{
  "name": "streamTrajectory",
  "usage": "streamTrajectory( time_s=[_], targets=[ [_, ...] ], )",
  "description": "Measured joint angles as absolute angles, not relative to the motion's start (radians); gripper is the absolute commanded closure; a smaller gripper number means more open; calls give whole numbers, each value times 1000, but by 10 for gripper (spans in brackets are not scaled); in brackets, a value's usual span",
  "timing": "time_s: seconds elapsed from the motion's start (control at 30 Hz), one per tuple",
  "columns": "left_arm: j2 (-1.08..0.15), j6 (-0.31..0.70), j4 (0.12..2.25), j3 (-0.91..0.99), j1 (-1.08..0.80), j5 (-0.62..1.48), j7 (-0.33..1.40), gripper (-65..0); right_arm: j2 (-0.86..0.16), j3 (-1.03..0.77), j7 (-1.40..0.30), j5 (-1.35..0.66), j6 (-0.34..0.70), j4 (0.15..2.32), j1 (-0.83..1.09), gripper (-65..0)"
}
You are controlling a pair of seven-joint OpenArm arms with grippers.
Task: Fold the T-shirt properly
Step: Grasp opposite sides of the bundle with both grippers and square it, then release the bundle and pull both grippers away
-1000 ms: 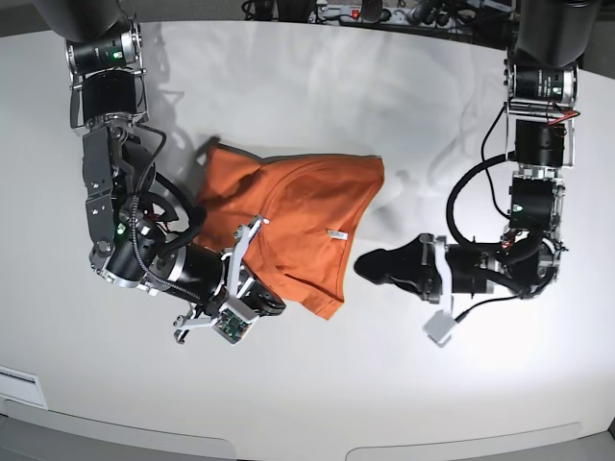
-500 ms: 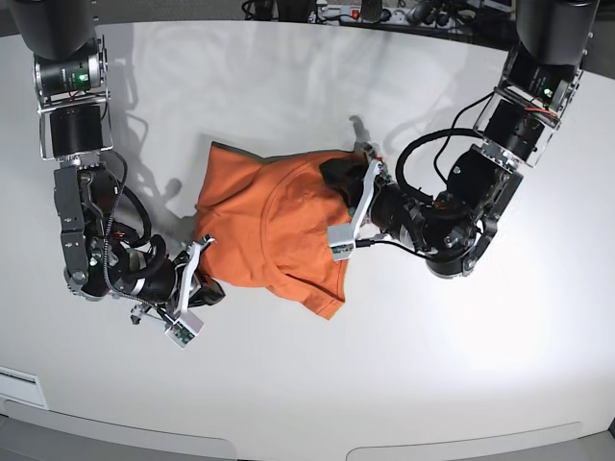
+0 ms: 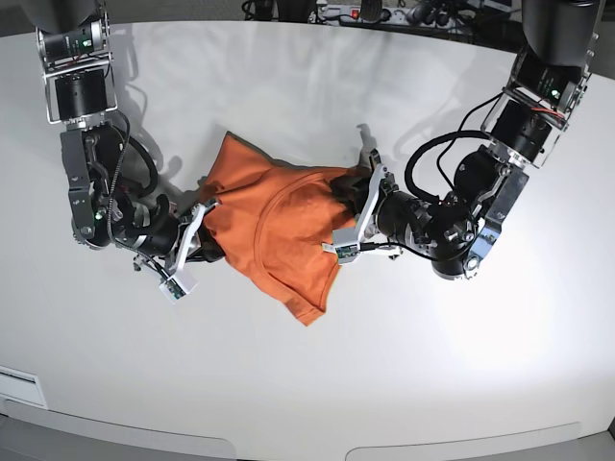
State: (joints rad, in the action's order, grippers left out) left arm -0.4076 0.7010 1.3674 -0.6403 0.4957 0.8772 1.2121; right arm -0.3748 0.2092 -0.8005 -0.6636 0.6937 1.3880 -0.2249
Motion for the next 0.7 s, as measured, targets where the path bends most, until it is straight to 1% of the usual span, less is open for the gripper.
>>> streamTrajectory(
  time_s=[0.2, 0.3, 0.4, 0.5, 0.57, 0.7],
  targets=[
    [-407, 709, 1367, -640, 496, 718, 1076, 0, -424, 206, -810, -646, 690, 1532, -117, 0],
    [-408, 712, 1355, -640, 496, 656, 1010, 0, -423, 206, -819, -644, 690, 1610, -56, 0],
    [-408, 713, 1340, -640, 497, 546, 893, 0, -423, 206, -819, -646, 692, 1663, 5, 0],
    [-407, 713, 1317, -640, 500, 442, 779, 0, -421, 204, -815, -648, 691, 1689, 56, 0],
    [-408, 713, 1297, -640, 499, 399, 710, 0, -421, 199, -815, -648, 669, 1697, 90, 0],
    [-407, 712, 1275, -640, 499, 332, 619, 0, -413, 153, -807, -661, 666, 1732, 173, 0]
  ],
)
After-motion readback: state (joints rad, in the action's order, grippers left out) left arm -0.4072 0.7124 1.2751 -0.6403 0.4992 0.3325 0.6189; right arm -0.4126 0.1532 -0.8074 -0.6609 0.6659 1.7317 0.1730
